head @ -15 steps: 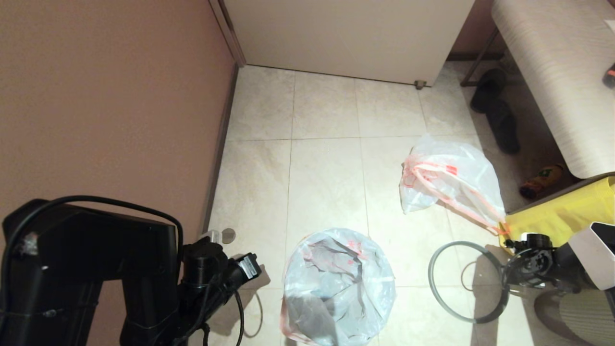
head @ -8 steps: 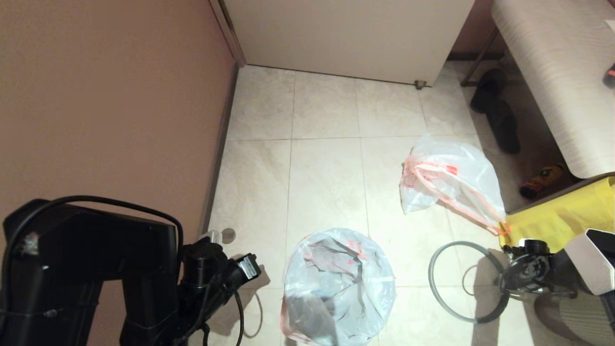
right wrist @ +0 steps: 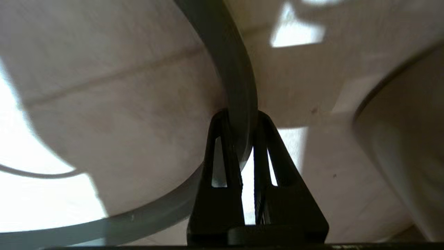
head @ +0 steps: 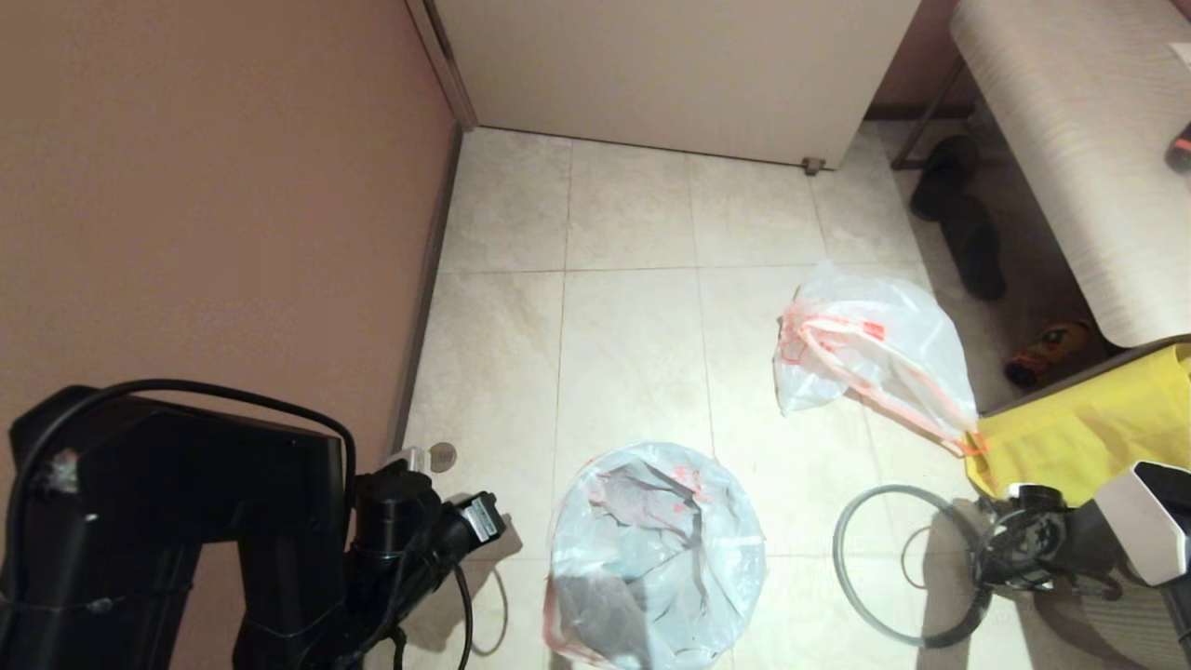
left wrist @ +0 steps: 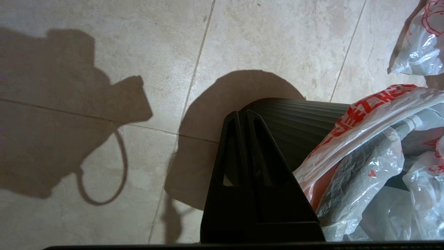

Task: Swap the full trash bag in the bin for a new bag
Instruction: Place the trash can ring on the trash can

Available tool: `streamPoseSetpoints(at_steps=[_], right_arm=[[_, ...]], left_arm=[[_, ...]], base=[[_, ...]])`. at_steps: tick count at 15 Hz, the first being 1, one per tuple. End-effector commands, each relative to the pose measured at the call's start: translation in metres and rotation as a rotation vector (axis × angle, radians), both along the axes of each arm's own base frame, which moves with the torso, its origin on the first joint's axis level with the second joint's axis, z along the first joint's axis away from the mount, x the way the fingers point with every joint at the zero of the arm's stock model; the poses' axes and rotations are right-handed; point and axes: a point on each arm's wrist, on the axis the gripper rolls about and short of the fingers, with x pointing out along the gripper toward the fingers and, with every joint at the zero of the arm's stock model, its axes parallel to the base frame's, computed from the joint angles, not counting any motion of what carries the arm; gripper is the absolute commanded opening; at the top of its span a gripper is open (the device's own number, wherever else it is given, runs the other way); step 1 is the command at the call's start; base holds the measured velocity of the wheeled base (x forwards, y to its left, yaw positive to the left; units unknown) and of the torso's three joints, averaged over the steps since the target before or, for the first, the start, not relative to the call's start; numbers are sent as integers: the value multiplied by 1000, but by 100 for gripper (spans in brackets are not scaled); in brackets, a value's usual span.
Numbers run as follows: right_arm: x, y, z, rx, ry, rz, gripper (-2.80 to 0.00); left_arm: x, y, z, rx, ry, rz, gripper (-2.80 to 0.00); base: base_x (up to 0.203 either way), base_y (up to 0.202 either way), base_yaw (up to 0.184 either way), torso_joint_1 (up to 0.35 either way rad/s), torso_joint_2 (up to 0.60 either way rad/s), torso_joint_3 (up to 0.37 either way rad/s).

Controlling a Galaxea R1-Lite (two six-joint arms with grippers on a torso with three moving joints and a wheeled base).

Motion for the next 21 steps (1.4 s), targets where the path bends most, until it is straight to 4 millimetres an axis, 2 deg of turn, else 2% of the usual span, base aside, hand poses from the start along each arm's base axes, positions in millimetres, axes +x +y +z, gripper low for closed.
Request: streamPoseSetpoints(at_steps=[1, 4, 5, 8, 10, 13, 15, 18, 19, 21], right_arm=[[-2, 1, 4, 14, 27, 1, -280], [-7, 4, 27, 86, 50, -32, -280], [-11, 6, 42, 107, 45, -45, -280], [-25, 16, 112, 129, -15, -54, -280], [-27, 29, 176, 130, -161, -100, -280], [-49, 67, 276, 134, -349, -88, -280], [-70, 98, 332, 131, -456, -53, -280], [-103, 144, 406, 94, -633, 2, -280], [-114, 163, 425, 106, -680, 35, -280], [-132, 210, 438, 163, -647, 147, -280]], left_arm=[[0, 0, 0, -5, -6, 2, -280], [1, 0, 0, -6, -7, 1, -280], [1, 0, 0, -6, -7, 1, -280], [-4, -4, -2, 11, 8, -20, -280], [-5, -4, -4, 23, -7, -32, -280], [-6, -3, -7, 38, -6, -35, -280], [-6, -4, -7, 39, -6, -39, -280], [-6, -4, -7, 38, -9, -37, -280], [-6, -4, -7, 38, -9, -36, -280], [-6, -3, -6, 37, -10, -34, -280]], base=[[0, 0, 0, 0, 0, 0], [0, 0, 0, 0, 0, 0], [0, 0, 0, 0, 0, 0], [0, 0, 0, 0, 0, 0], [0, 0, 0, 0, 0, 0], [0, 0, 0, 0, 0, 0], [0, 0, 0, 0, 0, 0], [0, 0, 0, 0, 0, 0], [0, 0, 0, 0, 0, 0], [0, 0, 0, 0, 0, 0]])
